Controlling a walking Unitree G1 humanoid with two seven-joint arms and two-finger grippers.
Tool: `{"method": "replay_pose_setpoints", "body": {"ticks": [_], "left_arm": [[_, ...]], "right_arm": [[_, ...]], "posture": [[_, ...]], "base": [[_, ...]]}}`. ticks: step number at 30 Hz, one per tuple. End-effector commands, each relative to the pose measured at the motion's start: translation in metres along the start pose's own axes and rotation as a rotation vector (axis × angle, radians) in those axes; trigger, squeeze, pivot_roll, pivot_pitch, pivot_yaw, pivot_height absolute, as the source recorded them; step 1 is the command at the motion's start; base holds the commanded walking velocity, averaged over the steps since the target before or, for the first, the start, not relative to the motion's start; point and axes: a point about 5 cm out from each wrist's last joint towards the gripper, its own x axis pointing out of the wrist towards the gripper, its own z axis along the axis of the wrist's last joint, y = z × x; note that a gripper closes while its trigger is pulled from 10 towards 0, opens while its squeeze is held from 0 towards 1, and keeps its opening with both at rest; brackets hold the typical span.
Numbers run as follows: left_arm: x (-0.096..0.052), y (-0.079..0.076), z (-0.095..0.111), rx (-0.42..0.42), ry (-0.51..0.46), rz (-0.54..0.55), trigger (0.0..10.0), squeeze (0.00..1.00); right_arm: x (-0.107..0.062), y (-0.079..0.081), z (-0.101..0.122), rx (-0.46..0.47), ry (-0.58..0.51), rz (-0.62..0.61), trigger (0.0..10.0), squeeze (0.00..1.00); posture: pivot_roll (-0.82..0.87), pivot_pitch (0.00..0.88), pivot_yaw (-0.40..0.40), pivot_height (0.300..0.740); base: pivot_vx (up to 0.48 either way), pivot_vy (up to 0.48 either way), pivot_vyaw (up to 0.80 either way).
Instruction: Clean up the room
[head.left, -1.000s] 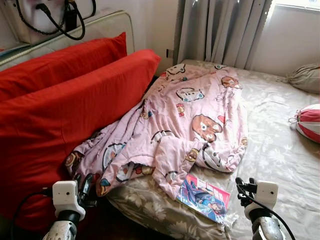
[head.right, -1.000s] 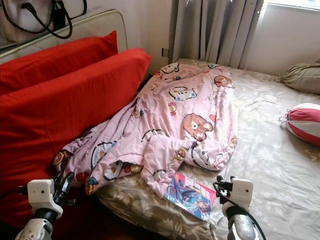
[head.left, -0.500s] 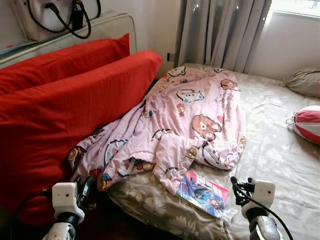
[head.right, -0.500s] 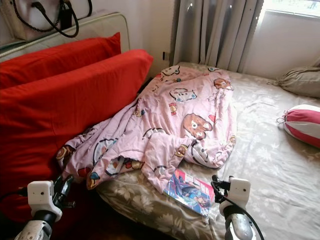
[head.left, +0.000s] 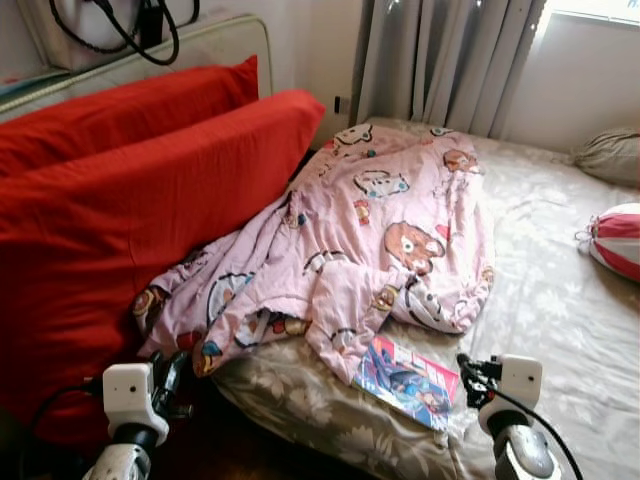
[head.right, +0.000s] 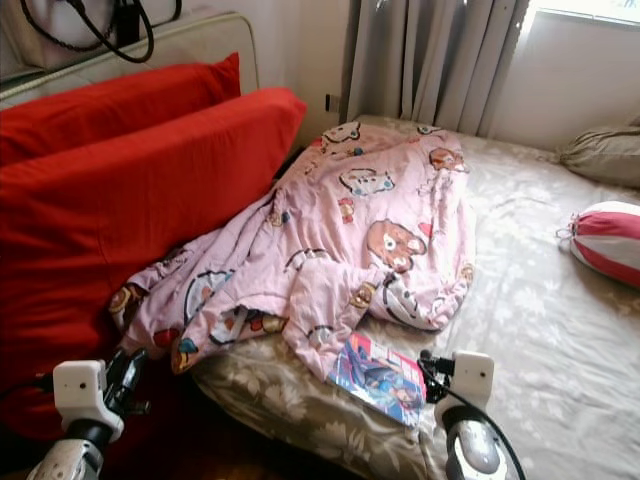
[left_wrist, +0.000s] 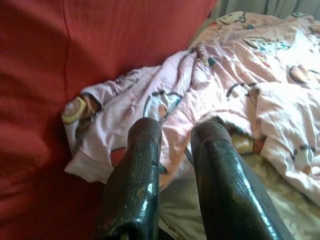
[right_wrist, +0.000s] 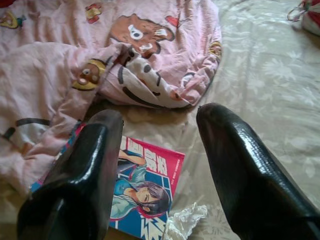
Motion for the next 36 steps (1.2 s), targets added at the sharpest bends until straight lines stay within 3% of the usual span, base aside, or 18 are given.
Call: {"method": "replay_pose_setpoints", "body": {"ticks": [1,28,36], "left_arm": [[-0.002,0.000,-0.003,0.004,0.024,-0.010,10.0,0.00],[0.001,-0.005,-0.003,-0.005,0.043,-0.036,10.0,0.00],[0.003,-0.005,-0.001,-0.003,0.039,-0.041,10.0,0.00]], "right_arm": [[-0.001,-0.001,-0.003,0.001,0.011,-0.003,10.0,0.00],[0.000,0.010,-0.011,0.030,0.062,0.062,10.0,0.00],[0.000,0.017,-0.013,-0.001,0.075,0.107,10.0,0.00]], "posture": [[0.10,0.000,-0.042,0.636],[0.10,0.000,-0.035,0.636],[0.10,0.000,-0.025,0.636]], "base": [[0.000,0.000,0.00],[0.000,0.000,0.00],[0.285,0.000,0.00]]}}
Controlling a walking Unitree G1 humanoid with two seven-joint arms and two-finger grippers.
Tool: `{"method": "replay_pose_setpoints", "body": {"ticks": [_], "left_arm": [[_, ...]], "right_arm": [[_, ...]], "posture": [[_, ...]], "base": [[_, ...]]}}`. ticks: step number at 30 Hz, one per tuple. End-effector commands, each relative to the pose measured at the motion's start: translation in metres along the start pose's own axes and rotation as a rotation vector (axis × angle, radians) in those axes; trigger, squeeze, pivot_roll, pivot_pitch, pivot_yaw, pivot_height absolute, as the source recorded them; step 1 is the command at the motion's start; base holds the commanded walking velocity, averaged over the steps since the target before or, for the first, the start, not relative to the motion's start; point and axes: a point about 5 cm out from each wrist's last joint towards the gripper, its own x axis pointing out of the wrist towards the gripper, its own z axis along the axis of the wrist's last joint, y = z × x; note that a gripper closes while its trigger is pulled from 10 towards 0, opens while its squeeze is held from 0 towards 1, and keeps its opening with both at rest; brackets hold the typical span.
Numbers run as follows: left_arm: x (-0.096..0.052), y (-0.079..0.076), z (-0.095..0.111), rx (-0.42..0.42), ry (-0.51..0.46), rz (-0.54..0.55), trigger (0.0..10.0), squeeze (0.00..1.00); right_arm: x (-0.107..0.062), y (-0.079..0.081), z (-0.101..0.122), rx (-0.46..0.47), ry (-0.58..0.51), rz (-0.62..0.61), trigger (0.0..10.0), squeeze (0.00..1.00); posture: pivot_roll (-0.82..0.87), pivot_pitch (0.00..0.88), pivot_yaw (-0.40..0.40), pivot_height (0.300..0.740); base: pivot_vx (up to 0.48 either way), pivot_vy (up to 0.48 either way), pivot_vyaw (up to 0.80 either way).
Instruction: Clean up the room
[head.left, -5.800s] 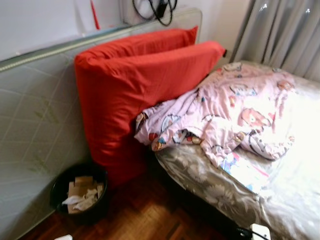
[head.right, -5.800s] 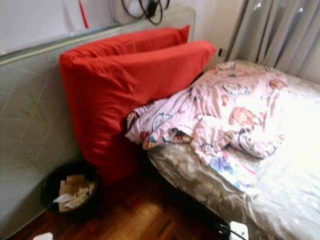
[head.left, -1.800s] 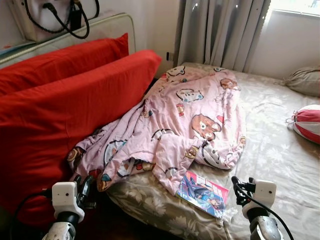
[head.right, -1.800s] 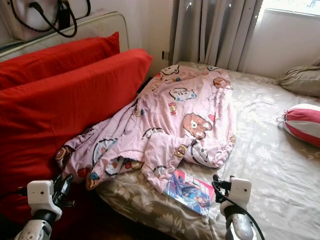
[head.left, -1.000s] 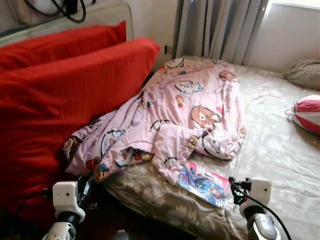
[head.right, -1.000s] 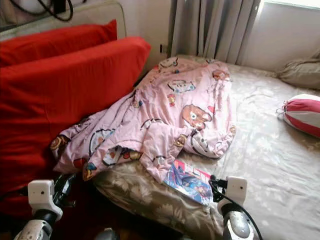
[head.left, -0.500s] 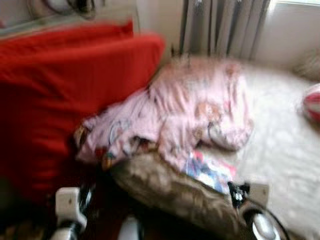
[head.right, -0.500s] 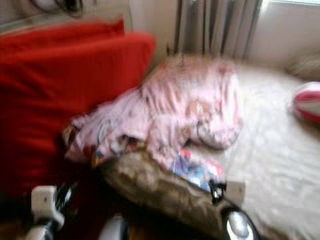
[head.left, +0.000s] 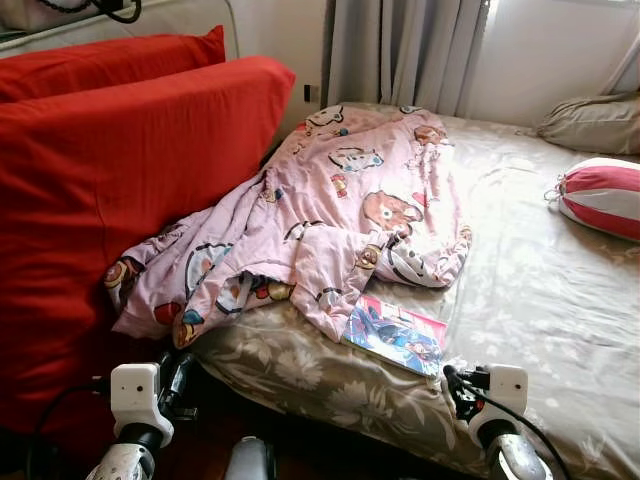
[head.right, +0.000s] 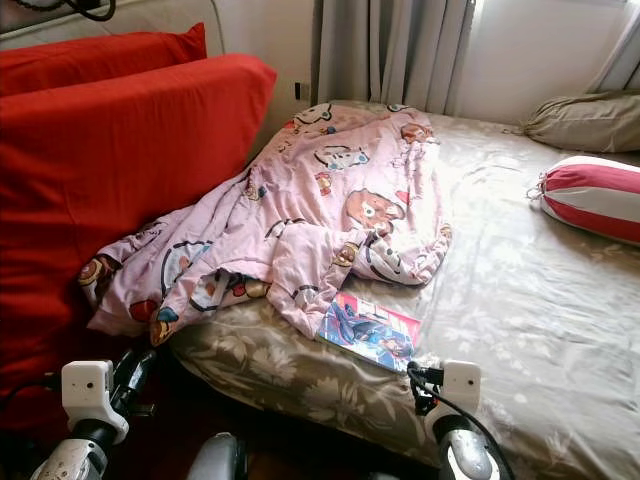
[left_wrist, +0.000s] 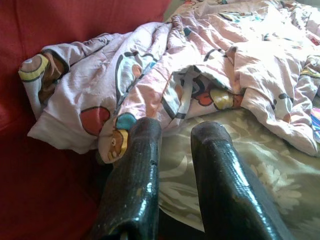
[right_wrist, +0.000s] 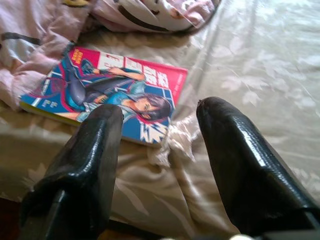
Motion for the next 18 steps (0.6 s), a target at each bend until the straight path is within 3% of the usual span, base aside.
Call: {"method": "replay_pose_setpoints", "body": {"ticks": [1,8,18], "left_arm": [[0.003,0.000,0.004,0.004,-0.004,-0.013,10.0,0.00],[0.007,0.000,0.007,0.009,-0.009,-0.026,10.0,0.00],[0.012,0.001,0.014,0.023,-0.015,-0.058,10.0,0.00]], "right_arm": [[0.003,0.005,0.004,-0.010,-0.009,0.025,10.0,0.00],[0.008,0.011,0.008,-0.021,-0.018,0.053,10.0,0.00],[0.014,0.010,0.010,0.058,0.012,0.007,10.0,0.00]], "posture": [[0.10,0.000,-0.025,0.636],[0.09,0.000,-0.010,0.636],[0.09,0.000,0.016,0.636]], "base": [[0.296,0.000,0.00],[0.311,0.000,0.00],[0.322,0.000,0.00]]}}
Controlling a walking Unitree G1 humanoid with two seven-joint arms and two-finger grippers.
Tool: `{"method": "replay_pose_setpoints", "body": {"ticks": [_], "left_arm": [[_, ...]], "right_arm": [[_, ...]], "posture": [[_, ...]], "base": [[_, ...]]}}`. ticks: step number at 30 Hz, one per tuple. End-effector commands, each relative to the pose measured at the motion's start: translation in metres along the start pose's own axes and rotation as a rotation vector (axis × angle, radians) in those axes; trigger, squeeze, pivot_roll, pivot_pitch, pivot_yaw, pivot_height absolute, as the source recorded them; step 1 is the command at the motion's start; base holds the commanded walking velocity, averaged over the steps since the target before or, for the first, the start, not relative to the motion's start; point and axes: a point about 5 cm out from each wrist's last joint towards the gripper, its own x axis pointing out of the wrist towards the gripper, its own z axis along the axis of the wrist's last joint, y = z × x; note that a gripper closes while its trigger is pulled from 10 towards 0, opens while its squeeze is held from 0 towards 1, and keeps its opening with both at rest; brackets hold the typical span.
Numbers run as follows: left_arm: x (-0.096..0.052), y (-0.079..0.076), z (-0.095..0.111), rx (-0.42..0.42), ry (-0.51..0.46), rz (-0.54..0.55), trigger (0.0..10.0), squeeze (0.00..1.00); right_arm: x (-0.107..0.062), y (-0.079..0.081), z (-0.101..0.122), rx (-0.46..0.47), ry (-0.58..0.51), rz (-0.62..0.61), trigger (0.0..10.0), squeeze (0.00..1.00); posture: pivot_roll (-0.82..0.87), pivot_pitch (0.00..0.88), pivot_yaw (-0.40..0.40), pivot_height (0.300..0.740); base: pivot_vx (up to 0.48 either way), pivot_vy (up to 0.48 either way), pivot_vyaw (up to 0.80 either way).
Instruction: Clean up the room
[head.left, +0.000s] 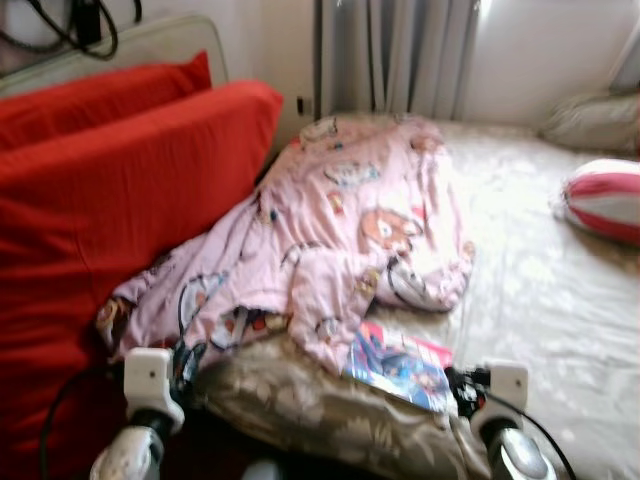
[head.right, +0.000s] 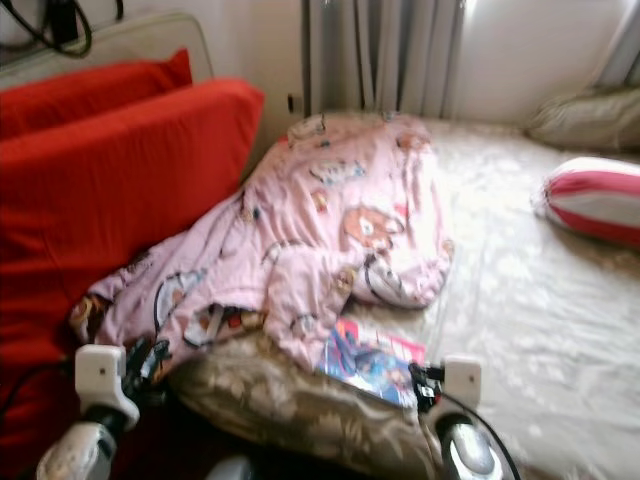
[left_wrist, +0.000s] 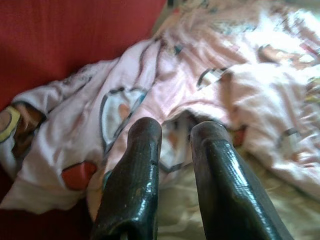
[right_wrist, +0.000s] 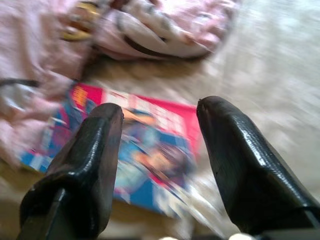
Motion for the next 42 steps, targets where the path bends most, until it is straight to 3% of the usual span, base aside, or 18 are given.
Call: {"method": "replay_pose_setpoints", "body": {"ticks": [1,15,18,19,27,28,29,30,42], "left_arm": [[0.004,-0.002,0.006,-0.007,-0.017,-0.019,10.0,0.00],[0.007,0.003,0.040,-0.026,-0.096,-0.027,10.0,0.00],[0.007,0.010,0.048,-0.019,-0.112,-0.014,10.0,0.00],[0.006,0.014,0.049,-0.015,-0.110,0.006,10.0,0.00],[0.005,0.021,0.054,-0.020,-0.106,0.052,10.0,0.00],[0.005,0.021,0.055,-0.020,-0.106,0.047,10.0,0.00],[0.005,0.020,0.056,-0.020,-0.105,0.044,10.0,0.00],[0.005,0.019,0.058,-0.018,-0.104,0.036,10.0,0.00],[-0.019,0.022,0.055,-0.006,-0.045,0.043,10.0,0.00]], "right_arm": [[0.000,-0.005,-0.002,0.026,0.024,-0.025,10.0,0.00],[0.014,0.009,-0.002,0.078,0.148,-0.006,10.0,0.00],[0.017,0.014,-0.002,0.095,0.166,-0.003,10.0,0.00],[0.016,0.015,-0.005,0.115,0.183,-0.023,10.0,1.00],[0.012,0.011,-0.015,0.187,0.242,-0.149,10.0,1.00],[0.012,0.010,-0.015,0.189,0.243,-0.159,10.0,0.79],[0.012,0.009,-0.015,0.191,0.243,-0.166,10.0,0.79],[0.012,0.007,-0.016,0.188,0.245,-0.176,10.0,0.00],[0.004,-0.016,-0.018,0.244,0.236,-0.268,10.0,0.00]], "posture": [[0.09,0.000,0.023,0.636],[0.16,0.000,0.034,0.636],[0.19,0.047,0.030,0.636],[0.20,0.062,0.033,0.636],[0.22,0.085,0.070,0.636],[0.23,0.097,0.078,0.636],[0.23,0.101,0.079,0.636],[0.24,0.113,0.081,0.636],[0.28,0.193,0.099,0.636]], "base": [[0.000,0.000,0.00],[0.000,0.000,0.00],[0.000,0.000,0.00],[0.000,0.000,0.00],[0.000,0.000,0.00],[0.000,0.000,0.00],[0.000,0.000,0.00],[0.000,0.000,0.00],[0.000,0.000,0.00]]}}
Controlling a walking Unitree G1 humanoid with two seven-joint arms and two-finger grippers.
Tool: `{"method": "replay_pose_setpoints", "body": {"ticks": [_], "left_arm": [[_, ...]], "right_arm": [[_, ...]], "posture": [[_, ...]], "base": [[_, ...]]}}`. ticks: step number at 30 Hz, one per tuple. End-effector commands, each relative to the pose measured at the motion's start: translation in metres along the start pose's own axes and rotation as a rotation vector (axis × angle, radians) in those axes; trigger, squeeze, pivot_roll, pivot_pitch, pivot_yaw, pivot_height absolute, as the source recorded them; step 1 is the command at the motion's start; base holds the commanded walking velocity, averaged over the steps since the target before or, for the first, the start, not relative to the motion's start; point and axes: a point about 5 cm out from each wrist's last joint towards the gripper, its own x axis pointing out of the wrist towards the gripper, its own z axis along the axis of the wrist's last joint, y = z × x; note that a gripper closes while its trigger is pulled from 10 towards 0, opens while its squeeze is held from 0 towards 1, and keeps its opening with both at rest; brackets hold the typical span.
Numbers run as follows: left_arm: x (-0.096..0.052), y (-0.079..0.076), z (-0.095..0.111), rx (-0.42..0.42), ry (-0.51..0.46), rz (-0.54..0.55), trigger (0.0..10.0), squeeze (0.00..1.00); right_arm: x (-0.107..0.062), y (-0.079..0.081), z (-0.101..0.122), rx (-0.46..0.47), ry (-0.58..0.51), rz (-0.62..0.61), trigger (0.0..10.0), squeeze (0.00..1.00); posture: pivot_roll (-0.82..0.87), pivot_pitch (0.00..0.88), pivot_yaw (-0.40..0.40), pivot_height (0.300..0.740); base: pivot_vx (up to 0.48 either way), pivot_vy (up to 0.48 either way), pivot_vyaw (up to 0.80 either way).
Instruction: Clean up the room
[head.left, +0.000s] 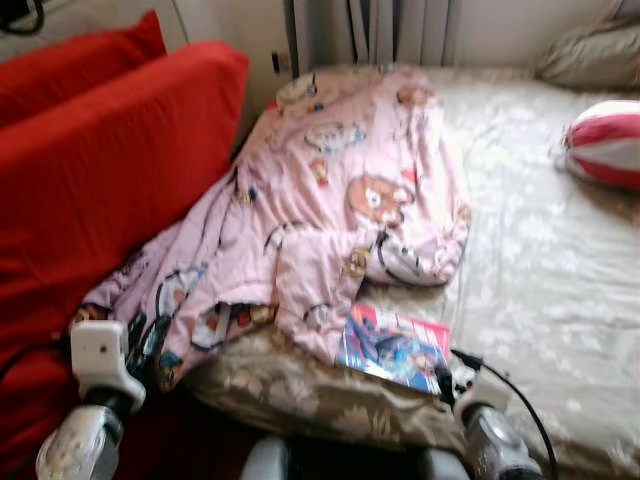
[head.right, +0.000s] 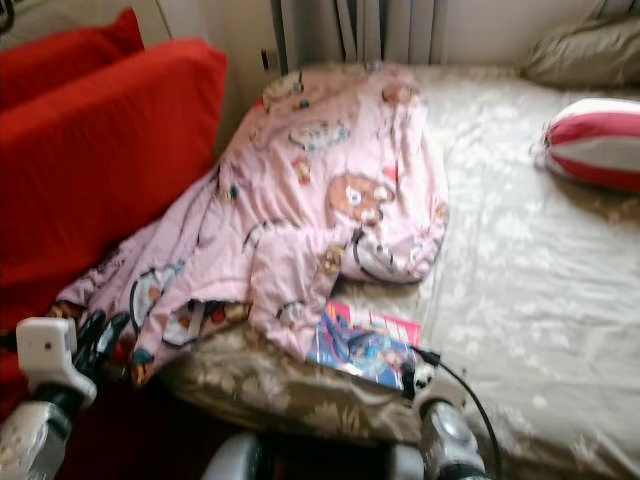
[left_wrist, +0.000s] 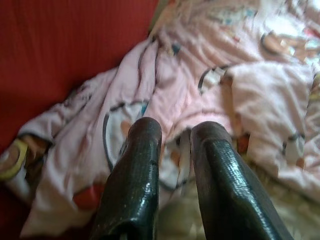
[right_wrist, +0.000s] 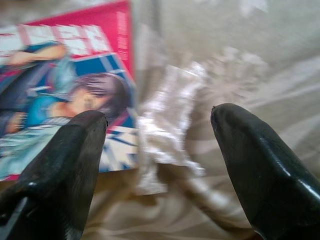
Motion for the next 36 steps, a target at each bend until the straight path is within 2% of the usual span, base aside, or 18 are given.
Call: {"method": "replay_pose_setpoints", "body": {"ticks": [1,8,15,21,22,23,24,25,36], "left_arm": [[-0.007,0.006,0.003,0.005,0.009,0.015,10.0,0.00],[-0.027,0.012,0.006,0.027,0.036,0.036,10.0,0.00],[-0.037,0.015,0.011,0.053,0.048,0.043,10.0,0.00],[-0.043,0.015,0.014,0.060,0.057,0.043,10.0,0.00],[-0.044,0.015,0.014,0.061,0.060,0.044,10.0,0.00],[-0.045,0.015,0.014,0.061,0.062,0.044,10.0,0.00],[-0.046,0.015,0.013,0.063,0.065,0.045,10.0,0.00],[-0.047,0.016,0.013,0.065,0.070,0.046,10.0,0.00],[-0.055,0.019,0.014,0.080,0.094,0.058,10.0,0.00]], "right_arm": [[-0.002,-0.003,-0.009,0.024,0.026,-0.019,10.0,0.00],[-0.002,0.000,-0.008,0.059,0.025,-0.026,10.0,0.00],[0.000,0.011,-0.004,0.077,0.017,0.012,10.0,0.00],[0.001,0.013,-0.001,0.085,0.006,0.011,10.0,0.00],[0.002,0.013,0.000,0.088,0.005,0.016,9.5,0.00],[0.002,0.014,0.000,0.090,0.004,0.019,9.5,0.00],[0.002,0.013,0.001,0.090,0.002,0.017,2.3,0.00],[0.002,0.013,0.001,0.088,0.001,0.013,0.0,0.00],[0.001,0.005,0.001,0.090,0.001,-0.013,0.0,0.00]], "posture": [[0.29,0.200,0.100,0.636],[0.32,0.223,0.106,0.636],[0.35,0.236,0.112,0.636],[0.36,0.243,0.117,0.636],[0.36,0.248,0.116,0.636],[0.36,0.248,0.116,0.636],[0.36,0.249,0.117,0.636],[0.37,0.251,0.117,0.636],[0.38,0.258,0.116,0.636]], "base": [[0.000,0.000,0.00],[0.000,0.000,0.00],[0.000,0.000,0.00],[0.000,0.000,0.00],[0.000,0.000,0.00],[0.000,0.000,0.00],[0.000,0.000,0.00],[0.000,0.000,0.00],[0.000,0.000,0.00]]}}
